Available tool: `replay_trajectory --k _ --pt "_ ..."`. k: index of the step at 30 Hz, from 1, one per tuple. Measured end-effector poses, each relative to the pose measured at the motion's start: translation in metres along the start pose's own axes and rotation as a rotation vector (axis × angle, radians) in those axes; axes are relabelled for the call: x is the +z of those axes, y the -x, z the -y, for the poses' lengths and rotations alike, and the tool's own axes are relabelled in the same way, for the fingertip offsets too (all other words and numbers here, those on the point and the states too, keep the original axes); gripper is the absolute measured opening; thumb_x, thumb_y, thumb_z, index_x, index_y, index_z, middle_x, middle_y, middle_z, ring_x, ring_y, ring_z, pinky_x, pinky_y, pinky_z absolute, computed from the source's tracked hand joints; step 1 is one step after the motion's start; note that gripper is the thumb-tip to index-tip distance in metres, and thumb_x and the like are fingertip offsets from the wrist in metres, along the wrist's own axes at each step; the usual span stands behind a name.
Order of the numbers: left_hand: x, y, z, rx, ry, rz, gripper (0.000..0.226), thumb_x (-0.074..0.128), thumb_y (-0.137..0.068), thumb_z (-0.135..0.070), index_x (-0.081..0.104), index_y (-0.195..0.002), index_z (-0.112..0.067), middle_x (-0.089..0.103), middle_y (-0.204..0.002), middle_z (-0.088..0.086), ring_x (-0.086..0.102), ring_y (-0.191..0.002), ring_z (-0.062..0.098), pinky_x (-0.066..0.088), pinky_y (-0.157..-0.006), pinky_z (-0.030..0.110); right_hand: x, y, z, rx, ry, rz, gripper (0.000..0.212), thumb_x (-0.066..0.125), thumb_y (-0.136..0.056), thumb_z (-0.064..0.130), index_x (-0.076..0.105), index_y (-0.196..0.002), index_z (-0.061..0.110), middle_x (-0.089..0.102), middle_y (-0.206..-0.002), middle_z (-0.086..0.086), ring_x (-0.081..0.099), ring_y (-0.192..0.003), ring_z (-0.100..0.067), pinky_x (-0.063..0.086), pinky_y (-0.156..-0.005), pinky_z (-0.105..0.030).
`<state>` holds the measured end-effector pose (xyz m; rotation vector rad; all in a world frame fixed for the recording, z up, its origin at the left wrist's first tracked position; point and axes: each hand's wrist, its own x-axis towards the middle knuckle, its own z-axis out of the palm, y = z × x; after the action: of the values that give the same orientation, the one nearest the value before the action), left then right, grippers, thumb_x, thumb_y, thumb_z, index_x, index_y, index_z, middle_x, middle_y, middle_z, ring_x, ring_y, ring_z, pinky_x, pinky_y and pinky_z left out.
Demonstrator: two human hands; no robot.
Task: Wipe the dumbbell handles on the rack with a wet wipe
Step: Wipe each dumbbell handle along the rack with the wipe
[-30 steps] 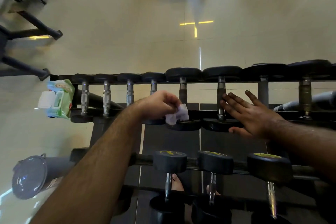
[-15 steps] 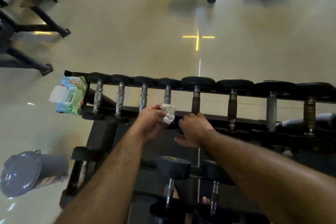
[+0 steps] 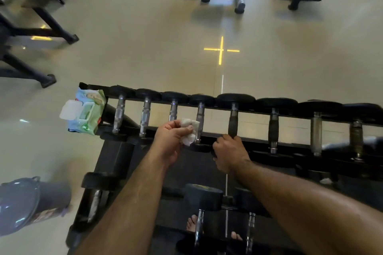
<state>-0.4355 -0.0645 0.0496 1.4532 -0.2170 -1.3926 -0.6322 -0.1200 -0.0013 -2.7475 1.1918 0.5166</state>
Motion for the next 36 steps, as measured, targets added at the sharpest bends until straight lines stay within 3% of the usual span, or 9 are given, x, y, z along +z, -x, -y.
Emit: replay_trajectory --k 7,10,13,15,17,20,25,31,36 --pt "0.005 -0.005 -0.005 0.033 -0.080 -0.026 0.025 0.073 -0.091 0.004 0.071 -0.115 -0.004 0.078 -0.102 0.013 0.076 -0.085 0.024 0.061 -0.067 0.033 0.042 0.042 -0.036 0.027 -0.531 -0.277 0.052 0.089 -0.084 0.031 0.071 -0.130 0.015 0.072 -0.124 -0.001 0.055 -0.117 -0.028 0.054 -0.100 -0.047" --pt "0.009 -0.014 0.005 0.106 -0.291 -0.020 0.027 0.081 -0.087 -0.005 0.075 -0.113 -0.013 0.079 -0.108 0.008 0.076 -0.102 0.026 0.064 -0.080 0.040 0.020 0.039 -0.051 -0.088 -0.382 -0.182 0.055 0.072 -0.093 0.054 0.066 -0.138 0.024 0.070 -0.132 0.003 0.057 -0.124 -0.023 0.052 -0.107 -0.046" --pt "0.028 -0.020 0.010 0.236 -0.467 0.021 0.021 0.085 -0.085 -0.012 0.080 -0.105 -0.015 0.080 -0.103 0.001 0.077 -0.102 0.017 0.064 -0.090 0.043 0.007 0.045 -0.108 -0.251 0.012 -0.108 0.085 0.036 -0.093 0.086 0.061 -0.148 0.025 0.065 -0.148 -0.004 0.061 -0.137 -0.029 0.048 -0.115 -0.053" --pt "0.046 -0.025 0.012 0.302 -0.523 0.062 0.020 0.086 -0.085 -0.016 0.082 -0.105 -0.018 0.081 -0.102 -0.003 0.077 -0.101 0.013 0.063 -0.091 0.044 -0.001 0.055 -0.156 -0.187 0.126 0.065 0.110 0.020 -0.086 0.100 0.030 -0.168 0.028 0.023 -0.176 -0.011 0.026 -0.161 -0.034 0.023 -0.127 -0.055" --pt "0.063 -0.029 0.014 0.370 -0.600 0.071 0.020 0.085 -0.087 -0.014 0.082 -0.106 -0.020 0.081 -0.101 -0.007 0.077 -0.098 0.008 0.064 -0.090 0.042 0.000 0.065 -0.193 -0.078 0.133 0.252 0.121 0.018 -0.075 0.108 -0.011 -0.169 0.038 -0.025 -0.174 -0.004 -0.016 -0.161 -0.031 -0.001 -0.132 -0.056" --pt "0.085 -0.031 0.018 0.465 -0.662 0.064 0.022 0.081 -0.089 -0.006 0.082 -0.107 -0.019 0.081 -0.100 -0.009 0.076 -0.094 0.002 0.064 -0.089 0.032 0.013 0.071 -0.213 -0.062 0.094 0.297 0.121 0.022 -0.075 0.108 -0.032 -0.160 0.042 -0.047 -0.164 0.001 -0.034 -0.157 -0.029 -0.011 -0.131 -0.057" --pt "0.104 -0.035 0.035 0.734 -0.896 -0.041 0.021 0.078 -0.093 -0.011 0.082 -0.111 -0.021 0.080 -0.104 -0.009 0.072 -0.090 -0.006 0.059 -0.089 0.016 0.046 0.080 -0.217 -0.148 0.051 0.053 0.114 0.024 -0.089 0.099 -0.019 -0.169 0.029 -0.021 -0.178 -0.007 -0.008 -0.165 -0.032 -0.005 -0.128 -0.056" --pt "0.142 -0.065 0.047 1.063 -1.233 -0.030 0.015 0.074 -0.095 -0.014 0.081 -0.109 -0.014 0.077 -0.104 0.004 0.070 -0.094 0.022 0.056 -0.080 0.031 0.053 0.078 -0.222 -0.195 0.024 -0.053 0.113 0.024 -0.090 0.098 -0.005 -0.172 0.025 -0.011 -0.179 -0.009 -0.004 -0.166 -0.032 -0.001 -0.128 -0.059" --pt "0.156 -0.079 0.065 1.029 -1.591 -0.013 0.033 0.076 -0.090 -0.005 0.075 -0.121 -0.016 0.066 -0.123 0.005 0.060 -0.112 0.027 0.060 -0.095 0.040 0.061 0.081 -0.220 -0.147 0.030 -0.052 0.114 0.026 -0.089 0.098 0.016 -0.172 0.021 0.006 -0.180 -0.010 0.017 -0.163 -0.037 0.021 -0.122 -0.076"
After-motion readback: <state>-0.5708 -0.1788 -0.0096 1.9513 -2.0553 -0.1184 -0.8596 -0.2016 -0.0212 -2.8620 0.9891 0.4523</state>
